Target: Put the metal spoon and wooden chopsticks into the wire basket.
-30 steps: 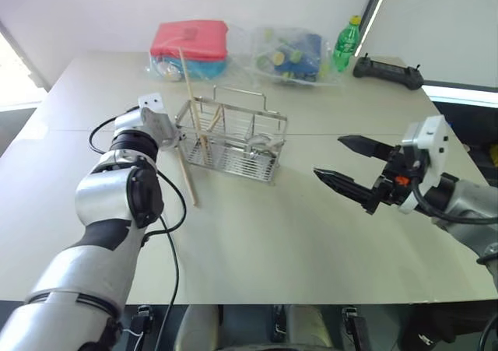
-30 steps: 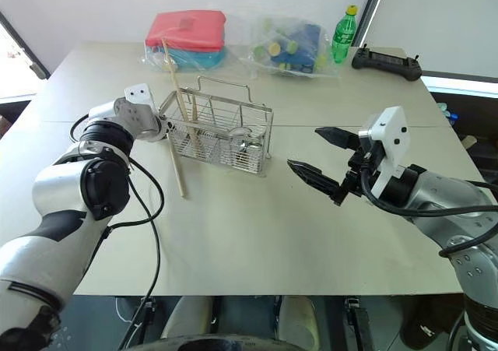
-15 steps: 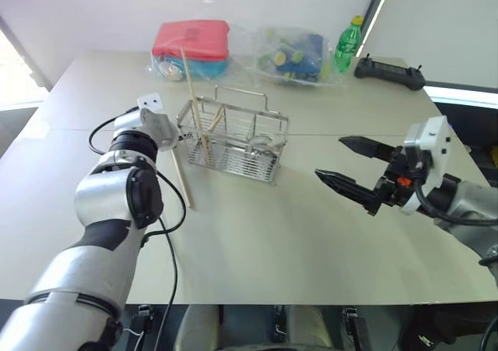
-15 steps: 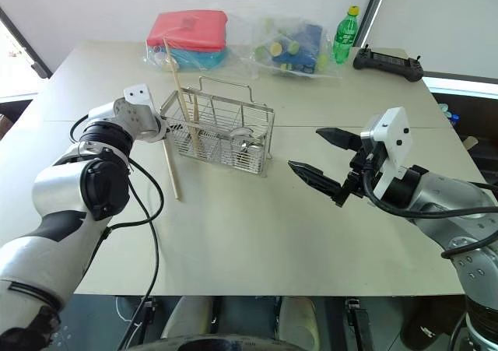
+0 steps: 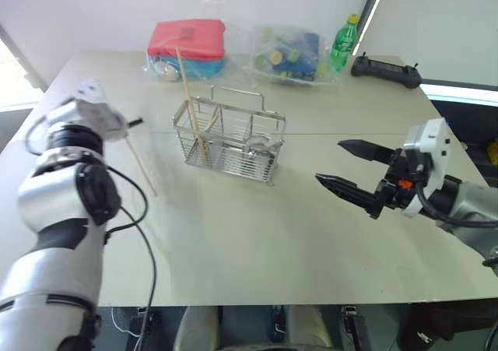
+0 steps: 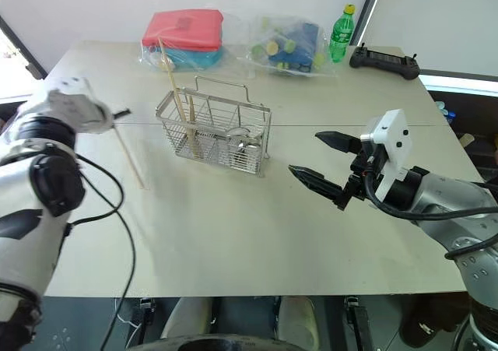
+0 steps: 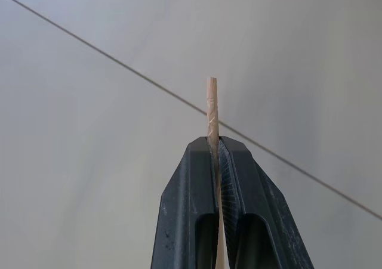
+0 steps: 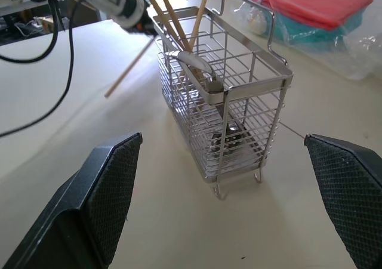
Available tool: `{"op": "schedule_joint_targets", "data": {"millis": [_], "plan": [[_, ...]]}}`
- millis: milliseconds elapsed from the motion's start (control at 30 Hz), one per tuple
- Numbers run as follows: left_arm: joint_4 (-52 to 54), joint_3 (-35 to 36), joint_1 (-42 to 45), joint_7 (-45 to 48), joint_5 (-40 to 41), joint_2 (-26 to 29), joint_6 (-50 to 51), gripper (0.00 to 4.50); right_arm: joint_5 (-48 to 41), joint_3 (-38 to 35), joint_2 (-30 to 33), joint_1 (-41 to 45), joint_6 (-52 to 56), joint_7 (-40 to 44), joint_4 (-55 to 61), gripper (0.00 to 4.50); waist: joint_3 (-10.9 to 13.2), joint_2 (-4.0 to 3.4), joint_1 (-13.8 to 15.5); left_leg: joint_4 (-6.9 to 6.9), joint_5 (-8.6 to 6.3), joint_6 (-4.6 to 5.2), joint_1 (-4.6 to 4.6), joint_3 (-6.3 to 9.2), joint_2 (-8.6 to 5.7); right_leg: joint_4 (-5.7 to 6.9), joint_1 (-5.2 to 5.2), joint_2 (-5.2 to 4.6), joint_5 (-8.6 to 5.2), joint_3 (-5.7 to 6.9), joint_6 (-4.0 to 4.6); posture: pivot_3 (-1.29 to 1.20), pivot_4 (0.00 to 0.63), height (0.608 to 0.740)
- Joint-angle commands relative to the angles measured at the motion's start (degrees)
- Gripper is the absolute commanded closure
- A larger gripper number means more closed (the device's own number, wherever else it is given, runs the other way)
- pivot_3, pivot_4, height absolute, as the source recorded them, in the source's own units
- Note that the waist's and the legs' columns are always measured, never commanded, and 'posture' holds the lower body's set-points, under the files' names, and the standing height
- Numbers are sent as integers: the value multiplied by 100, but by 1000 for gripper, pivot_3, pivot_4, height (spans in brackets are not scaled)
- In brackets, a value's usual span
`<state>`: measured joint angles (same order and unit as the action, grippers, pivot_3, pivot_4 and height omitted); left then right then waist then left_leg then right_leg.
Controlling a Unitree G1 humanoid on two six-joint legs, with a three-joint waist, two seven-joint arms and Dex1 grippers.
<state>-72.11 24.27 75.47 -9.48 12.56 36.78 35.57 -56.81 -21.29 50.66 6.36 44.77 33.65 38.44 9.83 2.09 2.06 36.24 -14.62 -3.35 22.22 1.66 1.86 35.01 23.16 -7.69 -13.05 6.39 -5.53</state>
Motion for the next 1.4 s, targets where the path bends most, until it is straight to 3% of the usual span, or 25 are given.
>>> {"op": "schedule_joint_targets", "data": {"millis": [33, 167, 300, 500, 767, 1067, 1400], "plan": [[641, 198, 368, 1054, 330, 283, -942, 4444, -224, -248, 92, 72, 43, 7, 42, 0, 0, 1, 52, 1, 0, 0, 2, 1, 0, 0, -1, 0, 0, 0, 0, 0, 150, 685], [2236, 359, 326, 2476, 877, 251, -2276, 4444, -375, -241, 73, 138, 166, -112, -5, 0, 4, 15, 95, 14, 1, -3, 14, 2, 0, -10, -3, -2, 1, 2, 1, 0, 150, 685], [4074, 300, 109, 2825, 1476, -217, -2175, 4444, -460, -200, 55, 176, 233, -226, -12, 0, 0, 13, 37, 15, 0, -2, 17, 1, 0, -25, -9, -4, 6, 0, 0, 0, 150, 685], [5664, -638, -380, 3124, 1317, -890, -2117, 4444, -729, -94, 77, 521, 433, -590, 25, 0, -5, -4, 25, 22, 1, 0, -11, 2, 1, -1, -27, 1, 6, -2, -2, 0, 150, 685], [5603, -1132, -852, 3203, 995, -1565, -2668, 4444, -951, -20, 17, 721, 553, -1154, 178, 0, -3, -9, 17, 76, -7, 16, 6, 1, 9, -1, -32, 5, 6, -2, -3, 0, 150, 685], [5546, -1052, -1068, 2983, 1111, -2058, -2874, 4444, -1077, -193, -71, 277, 441, -1515, 486, 0, -2, -7, 29, 81, -21, 41, 19, 1, 5, -6, -31, 4, 10, -1, 2, 0, 150, 685], [5540, -1181, -1306, 2902, 988, -2327, -2973, 4444, -1161, -300, -65, 74, 334, -1675, 556, 0, -3, -9, 23, 81, -22, 43, 13, 2, 5, -6, -34, 4, 10, -1, 1, 0, 150, 685]]}}
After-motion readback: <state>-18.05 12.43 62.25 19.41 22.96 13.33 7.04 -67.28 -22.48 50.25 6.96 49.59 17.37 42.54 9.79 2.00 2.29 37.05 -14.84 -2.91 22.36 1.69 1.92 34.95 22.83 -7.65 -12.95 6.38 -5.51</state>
